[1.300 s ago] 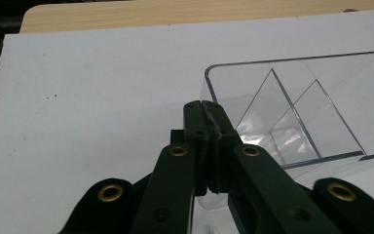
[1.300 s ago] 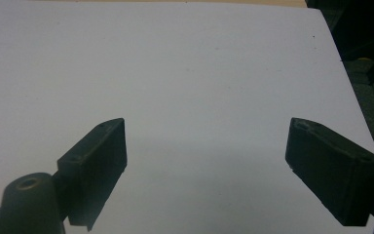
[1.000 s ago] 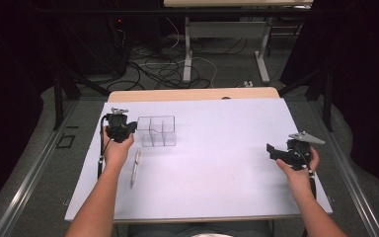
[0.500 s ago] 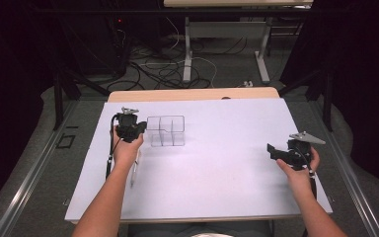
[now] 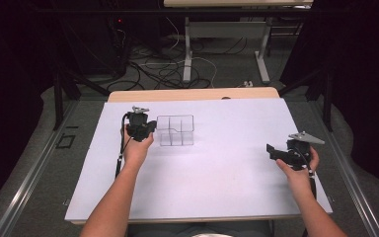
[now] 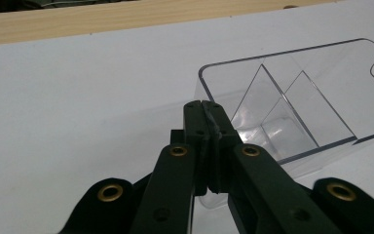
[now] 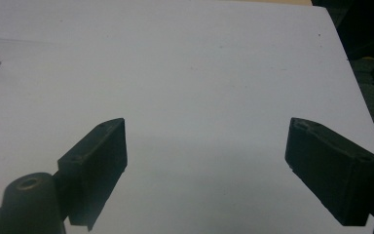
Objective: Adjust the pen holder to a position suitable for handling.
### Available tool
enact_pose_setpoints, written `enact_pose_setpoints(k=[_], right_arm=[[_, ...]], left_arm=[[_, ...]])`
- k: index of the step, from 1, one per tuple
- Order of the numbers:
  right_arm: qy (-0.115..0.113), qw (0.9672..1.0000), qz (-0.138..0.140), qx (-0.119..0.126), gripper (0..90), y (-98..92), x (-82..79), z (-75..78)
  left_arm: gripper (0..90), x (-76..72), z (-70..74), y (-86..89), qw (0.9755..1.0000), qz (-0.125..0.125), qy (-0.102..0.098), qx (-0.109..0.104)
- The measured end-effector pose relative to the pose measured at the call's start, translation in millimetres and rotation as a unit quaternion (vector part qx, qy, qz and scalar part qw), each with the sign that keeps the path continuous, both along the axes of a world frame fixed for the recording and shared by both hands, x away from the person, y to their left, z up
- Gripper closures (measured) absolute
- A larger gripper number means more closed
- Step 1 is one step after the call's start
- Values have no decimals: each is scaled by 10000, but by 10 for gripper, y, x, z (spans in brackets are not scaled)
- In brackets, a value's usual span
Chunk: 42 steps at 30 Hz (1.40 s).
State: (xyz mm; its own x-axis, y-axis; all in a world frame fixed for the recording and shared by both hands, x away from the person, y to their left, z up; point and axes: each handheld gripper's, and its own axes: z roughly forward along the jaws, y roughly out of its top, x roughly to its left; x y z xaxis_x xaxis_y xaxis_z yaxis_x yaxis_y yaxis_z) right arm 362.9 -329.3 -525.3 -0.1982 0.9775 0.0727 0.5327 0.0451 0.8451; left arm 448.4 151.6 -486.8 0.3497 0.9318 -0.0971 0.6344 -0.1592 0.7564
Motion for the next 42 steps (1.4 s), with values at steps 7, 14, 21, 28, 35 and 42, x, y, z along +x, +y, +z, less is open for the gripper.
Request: enact_pose_setpoints(k=[7, 14, 21, 28, 35, 42], right_arm=[[9, 10000, 18, 3, 151, -1, 2, -3], [6, 10000, 42, -4, 151, 2, 1, -1], [-3, 10000, 60, -15, 151, 0, 2, -1], [-16, 9999, 93, -44, 151, 4, 6, -5], [1, 9999, 97, -27, 151, 13, 8, -8], [11, 10000, 87, -28, 151, 10, 7, -8]], left_arm=[[898, 23, -7, -239, 9999, -82, -1, -106], [899, 36, 4, -417, 9997, -227, -13, -105], [899, 38, 8, -536, 9995, -297, 16, -147], [898, 60, -15, -566, 9994, -245, 2, -262], [898, 79, -31, -586, 9992, -200, 13, -356], [898, 76, -29, -593, 9991, -278, 22, -329]])
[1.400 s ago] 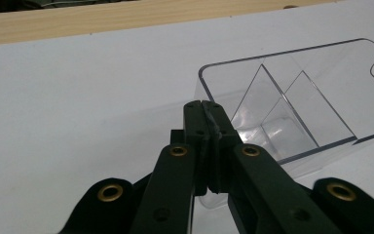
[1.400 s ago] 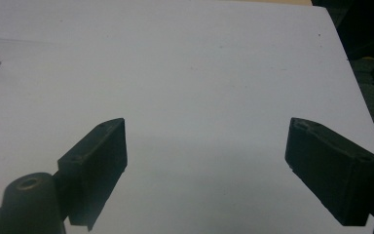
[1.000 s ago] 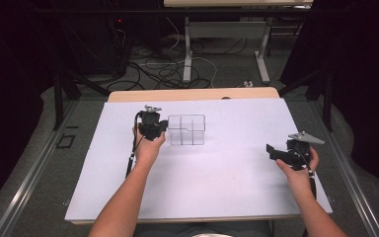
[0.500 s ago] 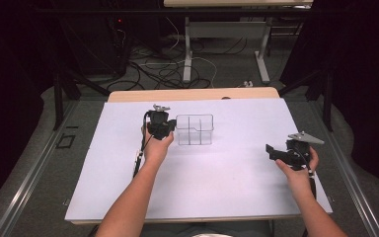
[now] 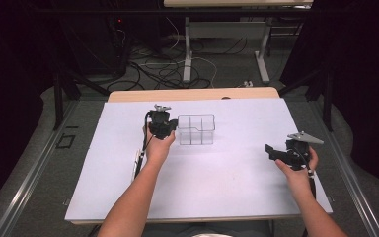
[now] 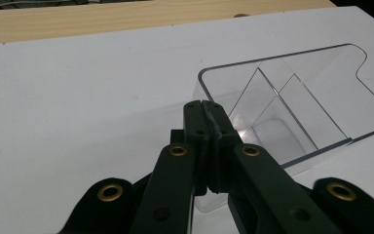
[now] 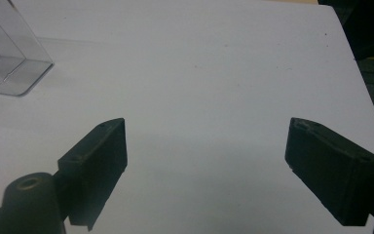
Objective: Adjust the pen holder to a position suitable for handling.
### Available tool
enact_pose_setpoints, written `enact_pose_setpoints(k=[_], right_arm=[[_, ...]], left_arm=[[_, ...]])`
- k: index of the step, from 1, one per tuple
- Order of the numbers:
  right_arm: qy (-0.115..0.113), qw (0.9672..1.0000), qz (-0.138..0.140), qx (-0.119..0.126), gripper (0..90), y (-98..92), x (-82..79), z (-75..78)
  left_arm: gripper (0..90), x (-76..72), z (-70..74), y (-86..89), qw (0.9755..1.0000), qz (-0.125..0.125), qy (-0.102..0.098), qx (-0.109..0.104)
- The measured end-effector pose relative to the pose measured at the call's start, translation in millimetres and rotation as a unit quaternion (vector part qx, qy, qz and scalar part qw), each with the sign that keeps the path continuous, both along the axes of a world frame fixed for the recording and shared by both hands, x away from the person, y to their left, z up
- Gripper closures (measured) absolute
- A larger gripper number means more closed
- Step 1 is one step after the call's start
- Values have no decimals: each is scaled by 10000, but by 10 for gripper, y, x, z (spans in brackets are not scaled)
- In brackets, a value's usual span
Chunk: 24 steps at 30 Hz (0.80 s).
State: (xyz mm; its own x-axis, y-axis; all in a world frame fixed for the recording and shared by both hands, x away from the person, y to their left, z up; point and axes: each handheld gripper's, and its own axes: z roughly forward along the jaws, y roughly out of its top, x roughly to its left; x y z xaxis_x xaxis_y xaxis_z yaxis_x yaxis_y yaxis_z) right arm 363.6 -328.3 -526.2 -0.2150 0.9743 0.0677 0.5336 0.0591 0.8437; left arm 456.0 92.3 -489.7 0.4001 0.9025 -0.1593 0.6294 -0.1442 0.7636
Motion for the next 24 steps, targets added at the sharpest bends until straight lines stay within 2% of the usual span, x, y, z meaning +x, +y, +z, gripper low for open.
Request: enact_pose_setpoints(k=[2, 8, 11, 12, 14, 16, 18, 24], right_arm=[[-12, 10000, -4, -15, 151, -9, -2, 0], [14, 10000, -53, 28, 151, -29, -10, -4], [25, 10000, -51, 31, 151, -27, -12, -3], [14, 10000, -49, 32, 151, -21, -13, -1], [13, 10000, -46, 13, 151, -13, -11, 0], [21, 10000, -22, 9, 151, -5, -9, -4], [23, 10000, -25, 16, 151, -2, -7, -7], [32, 10000, -38, 16, 151, -2, -6, -10]], left_arm=[[897, -14, 16, 31, 10000, -19, -17, 75], [850, -81, 83, 145, 9999, -35, -12, -156], [792, -107, 103, 175, 9998, -53, -17, -190], [772, -141, 121, 199, 9996, -55, -16, -274], [738, -158, 130, 214, 9996, -68, -12, -292], [708, -205, 151, 272, 9992, -83, 2, -395], [687, -233, 163, 317, 9991, -84, 65, -405], [644, -305, 175, 432, 9988, -58, 63, -486]])
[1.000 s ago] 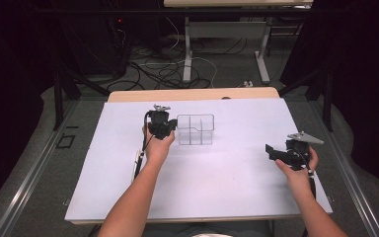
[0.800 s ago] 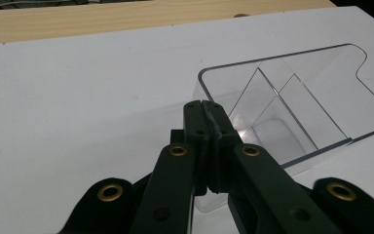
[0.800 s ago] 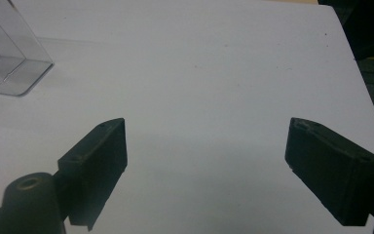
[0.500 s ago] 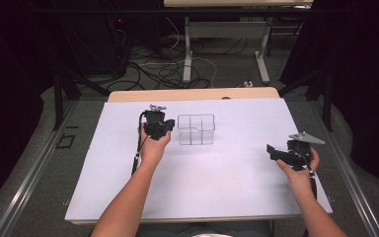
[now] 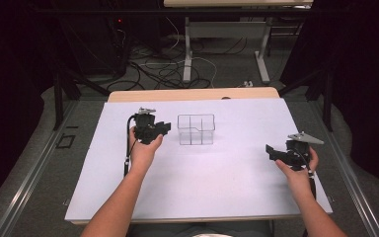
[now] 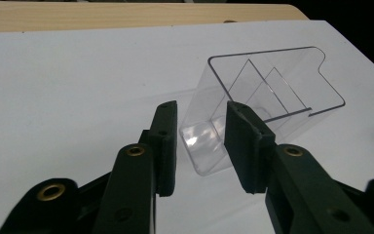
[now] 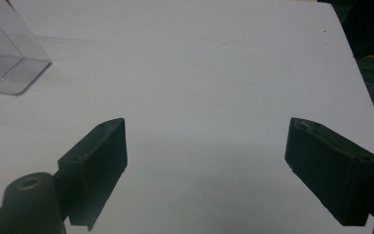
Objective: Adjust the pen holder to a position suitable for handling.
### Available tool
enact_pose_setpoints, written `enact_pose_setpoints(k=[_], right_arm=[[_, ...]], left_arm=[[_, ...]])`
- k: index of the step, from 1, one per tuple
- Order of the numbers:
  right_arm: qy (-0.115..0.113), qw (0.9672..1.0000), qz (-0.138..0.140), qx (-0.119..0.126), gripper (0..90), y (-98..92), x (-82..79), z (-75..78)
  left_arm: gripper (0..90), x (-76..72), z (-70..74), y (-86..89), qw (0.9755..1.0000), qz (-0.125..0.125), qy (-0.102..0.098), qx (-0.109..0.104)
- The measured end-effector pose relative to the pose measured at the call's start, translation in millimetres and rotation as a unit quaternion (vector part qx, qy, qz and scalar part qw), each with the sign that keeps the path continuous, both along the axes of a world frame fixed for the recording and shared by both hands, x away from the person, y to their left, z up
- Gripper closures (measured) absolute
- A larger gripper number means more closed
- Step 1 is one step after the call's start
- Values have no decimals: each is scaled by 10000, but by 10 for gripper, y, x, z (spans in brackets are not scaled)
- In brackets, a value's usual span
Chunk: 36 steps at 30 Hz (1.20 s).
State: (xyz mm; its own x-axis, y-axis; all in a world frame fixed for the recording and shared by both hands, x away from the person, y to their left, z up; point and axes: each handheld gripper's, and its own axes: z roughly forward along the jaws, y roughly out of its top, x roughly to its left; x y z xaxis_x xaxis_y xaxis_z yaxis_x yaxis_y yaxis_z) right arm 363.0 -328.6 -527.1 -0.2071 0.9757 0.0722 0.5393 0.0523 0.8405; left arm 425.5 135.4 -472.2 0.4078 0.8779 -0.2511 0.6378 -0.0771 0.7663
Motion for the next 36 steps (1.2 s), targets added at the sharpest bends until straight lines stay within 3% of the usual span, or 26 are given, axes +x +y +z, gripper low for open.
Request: enact_pose_setpoints(k=[5, 20, 27, 30, 36], right_arm=[[-6, 10000, 11, -3, 151, -5, 1, -4], [0, 10000, 22, 14, 151, -3, -11, 6], [-5, 10000, -12, 41, 152, -20, -16, 14], [7, 10000, -13, 54, 152, -13, -15, 16], [21, 10000, 29, 43, 152, 1, -12, 13]], left_arm=[[569, -77, -2, 137, 9999, 48, 70, -85], [355, -344, -53, 438, 10000, 41, 40, 79], [326, -477, -122, 592, 9991, 110, 33, 396], [319, -515, -142, 623, 9989, 143, 73, 435], [295, -579, -178, 667, 9964, 254, 215, 779]])
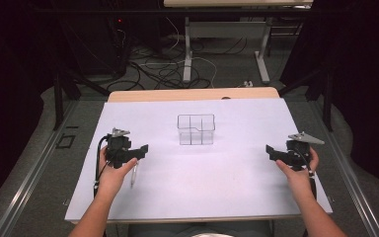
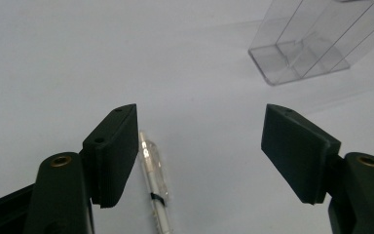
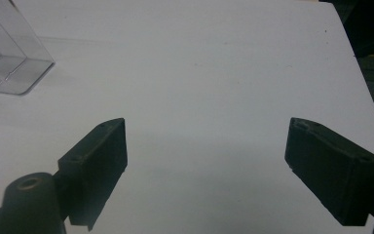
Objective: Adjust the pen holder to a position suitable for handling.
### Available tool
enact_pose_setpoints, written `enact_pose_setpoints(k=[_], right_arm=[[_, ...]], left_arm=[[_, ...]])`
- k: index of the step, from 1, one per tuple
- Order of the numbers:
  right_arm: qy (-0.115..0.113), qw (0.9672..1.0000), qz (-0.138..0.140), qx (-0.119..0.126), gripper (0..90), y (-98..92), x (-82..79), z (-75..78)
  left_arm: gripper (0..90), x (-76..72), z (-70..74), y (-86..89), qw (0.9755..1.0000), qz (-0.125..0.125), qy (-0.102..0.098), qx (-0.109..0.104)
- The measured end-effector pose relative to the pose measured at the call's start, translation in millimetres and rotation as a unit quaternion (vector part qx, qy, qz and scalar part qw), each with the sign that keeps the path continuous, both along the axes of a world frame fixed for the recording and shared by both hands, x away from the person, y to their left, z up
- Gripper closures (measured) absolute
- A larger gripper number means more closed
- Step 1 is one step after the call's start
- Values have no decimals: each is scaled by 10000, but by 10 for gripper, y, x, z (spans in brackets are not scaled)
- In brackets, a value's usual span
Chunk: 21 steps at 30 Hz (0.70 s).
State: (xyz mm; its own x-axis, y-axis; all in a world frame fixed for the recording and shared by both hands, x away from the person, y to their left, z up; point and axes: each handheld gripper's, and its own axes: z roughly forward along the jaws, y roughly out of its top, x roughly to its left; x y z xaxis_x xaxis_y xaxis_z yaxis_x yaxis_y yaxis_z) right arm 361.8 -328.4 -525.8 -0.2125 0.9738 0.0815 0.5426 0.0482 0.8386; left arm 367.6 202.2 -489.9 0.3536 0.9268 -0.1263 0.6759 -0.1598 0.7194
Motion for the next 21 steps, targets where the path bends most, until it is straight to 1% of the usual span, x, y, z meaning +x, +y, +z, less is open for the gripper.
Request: enact_pose_setpoints(k=[3, 4, 5, 6, 7, 8, 9, 10, 12, 13, 14, 15, 17, 19, 21], right_arm=[[-15, 10000, -2, -15, 152, -8, 1, 1], [-15, 10000, 9, -16, 152, -12, 0, 2], [-13, 10000, 12, -33, 152, -17, -2, 3], [-17, 10000, 15, -26, 152, -18, 0, 2], [-17, 10000, 11, -20, 152, -18, -1, 3], [-17, 10000, 11, -20, 152, -18, -1, 3], [-10, 10000, 10, -9, 152, -15, -2, 5], [-12, 10000, 14, -16, 152, -14, -2, 5], [-20, 10000, 21, -40, 152, -15, 0, 3], [-16, 10000, 12, -33, 152, -6, 0, 2], [-16, 10000, 12, -33, 152, -6, 0, 2], [-13, 10000, 17, -31, 153, -4, 1, 2], [-8, 10000, 25, -32, 154, -1, 2, 1], [11, 10000, 23, -25, 155, -1, 3, 0], [17, 10000, 25, -21, 155, -2, 3, 0]], left_arm=[[283, -32, -22, 27, 9999, 0, 161, -61], [279, -42, -26, 39, 9996, -18, 263, -64], [261, -50, -40, 41, 9994, 32, 329, -78], [233, -67, -69, 61, 9971, 108, 724, -194], [230, -74, -90, 69, 9964, 121, 805, -221], [233, -74, -90, 69, 9964, 121, 805, -221], [267, -83, -105, 80, 9960, 96, 853, -233], [324, -89, -117, 91, 9955, 83, 915, -215], [336, -99, -135, 111, 9940, 116, 1040, -304], [340, -107, -140, 120, 9936, 124, 1069, -328], [340, -118, -141, 127, 9932, 103, 1117, -312], [350, -130, -155, 121, 9937, 154, 1072, -273], [365, -156, -162, 123, 9933, 222, 1119, -158], [401, -172, -160, 130, 9924, 258, 1203, -99], [405, -181, -178, 140, 9921, 353, 1203, -53]])
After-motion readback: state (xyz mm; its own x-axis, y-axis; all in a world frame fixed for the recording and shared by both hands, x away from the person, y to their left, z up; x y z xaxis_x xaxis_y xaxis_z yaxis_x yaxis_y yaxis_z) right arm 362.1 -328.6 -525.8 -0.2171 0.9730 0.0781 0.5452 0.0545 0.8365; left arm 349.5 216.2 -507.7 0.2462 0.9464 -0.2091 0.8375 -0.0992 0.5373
